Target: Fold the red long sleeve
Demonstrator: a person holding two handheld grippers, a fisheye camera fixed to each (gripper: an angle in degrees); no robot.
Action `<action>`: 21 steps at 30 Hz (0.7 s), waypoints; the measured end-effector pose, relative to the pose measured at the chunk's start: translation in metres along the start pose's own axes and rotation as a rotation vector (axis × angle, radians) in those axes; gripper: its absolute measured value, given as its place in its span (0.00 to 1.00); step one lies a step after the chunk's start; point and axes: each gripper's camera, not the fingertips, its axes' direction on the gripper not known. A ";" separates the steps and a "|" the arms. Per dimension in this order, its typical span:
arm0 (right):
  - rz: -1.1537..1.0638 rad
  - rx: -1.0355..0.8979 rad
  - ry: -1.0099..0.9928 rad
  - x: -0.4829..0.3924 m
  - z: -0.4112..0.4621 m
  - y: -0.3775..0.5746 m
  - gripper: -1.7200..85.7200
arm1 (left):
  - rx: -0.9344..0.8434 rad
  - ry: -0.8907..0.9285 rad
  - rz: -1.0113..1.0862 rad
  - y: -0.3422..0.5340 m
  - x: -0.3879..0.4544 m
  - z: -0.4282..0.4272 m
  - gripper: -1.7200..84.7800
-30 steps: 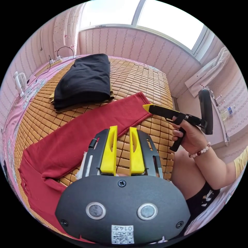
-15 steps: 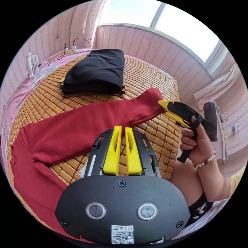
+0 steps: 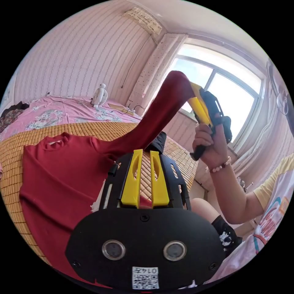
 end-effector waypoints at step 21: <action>-0.067 -1.076 0.066 -0.090 0.272 0.210 0.15 | -0.118 -0.400 -0.432 0.189 -0.106 -0.220 0.11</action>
